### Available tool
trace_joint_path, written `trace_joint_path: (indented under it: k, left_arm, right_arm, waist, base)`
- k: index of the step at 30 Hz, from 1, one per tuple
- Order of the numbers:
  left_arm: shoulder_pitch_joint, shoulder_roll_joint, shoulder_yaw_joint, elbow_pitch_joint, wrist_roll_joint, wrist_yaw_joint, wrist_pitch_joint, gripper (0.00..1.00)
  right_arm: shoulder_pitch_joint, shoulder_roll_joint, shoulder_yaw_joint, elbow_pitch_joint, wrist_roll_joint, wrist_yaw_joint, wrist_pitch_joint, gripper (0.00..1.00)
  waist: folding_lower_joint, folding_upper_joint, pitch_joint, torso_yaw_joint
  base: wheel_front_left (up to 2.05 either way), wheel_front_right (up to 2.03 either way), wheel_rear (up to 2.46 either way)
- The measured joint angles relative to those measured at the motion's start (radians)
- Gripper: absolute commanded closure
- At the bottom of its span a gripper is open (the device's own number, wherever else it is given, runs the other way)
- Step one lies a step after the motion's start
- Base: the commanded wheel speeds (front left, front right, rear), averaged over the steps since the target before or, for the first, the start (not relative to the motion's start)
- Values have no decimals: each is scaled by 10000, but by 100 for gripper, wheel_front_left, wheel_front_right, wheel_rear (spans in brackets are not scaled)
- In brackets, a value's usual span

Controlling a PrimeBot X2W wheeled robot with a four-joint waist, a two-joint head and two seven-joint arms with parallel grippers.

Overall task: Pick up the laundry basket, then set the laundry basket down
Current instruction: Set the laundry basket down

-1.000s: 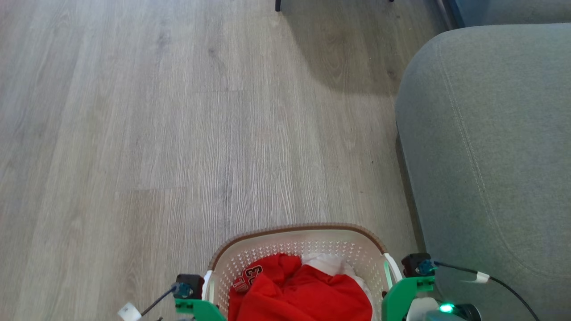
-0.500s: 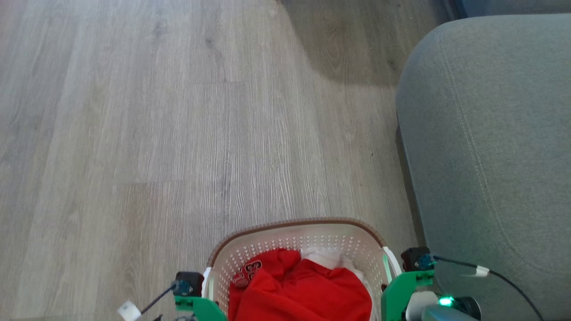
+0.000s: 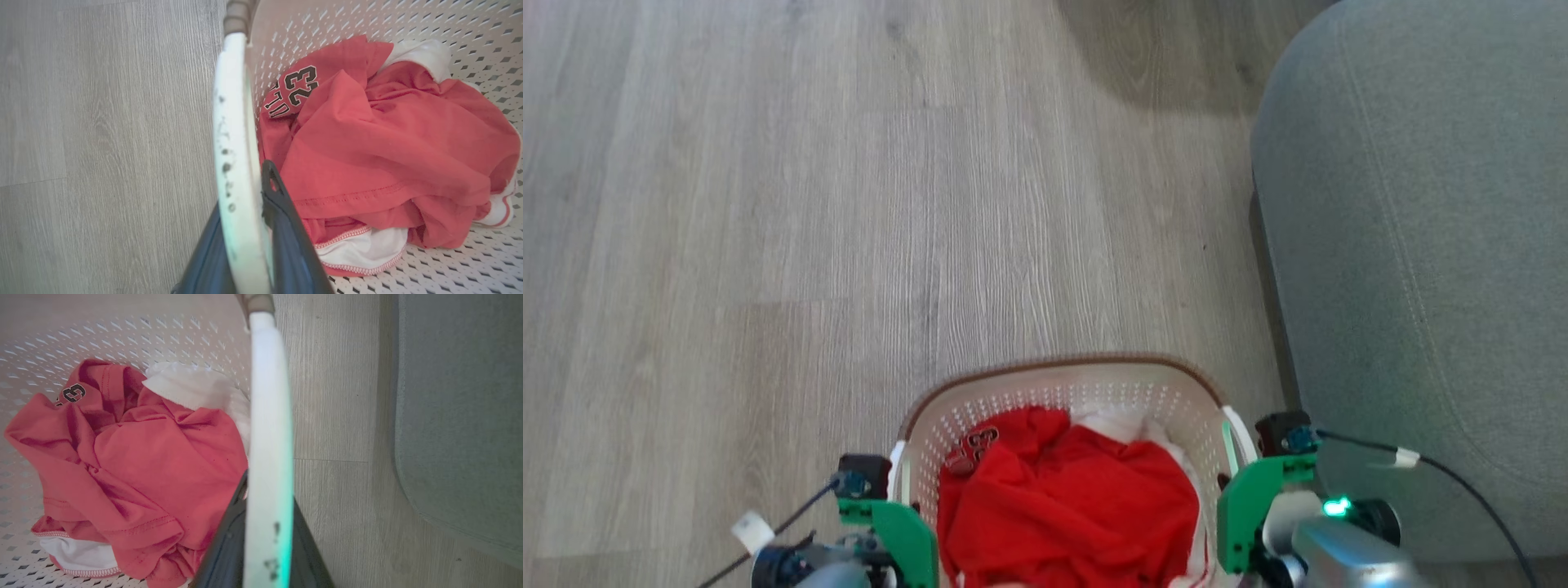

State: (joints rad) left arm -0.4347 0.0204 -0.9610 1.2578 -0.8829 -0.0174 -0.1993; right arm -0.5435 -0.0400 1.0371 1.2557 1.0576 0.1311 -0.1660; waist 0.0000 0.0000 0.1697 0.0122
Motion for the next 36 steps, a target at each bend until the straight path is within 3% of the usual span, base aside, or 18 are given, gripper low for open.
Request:
trace_joint_path:
  k: [19, 36]
  left_arm:
    - [-2824, 59, 13, 150, 92, 92, -412, 100]
    - [-5856, 119, 322, -17, 485, 182, -529, 100]
  right_arm:
    - [-2922, 0, -178, 349, 61, 0, -493, 100]
    - [-5574, -267, -1716, 405, -1521, 0, -736, 100]
  waist:
    - [2, -2, 2564, 49]
    - [3, -1, 6046, 240]
  base:
    - [0, 0, 0]
    - [0, 0, 0]
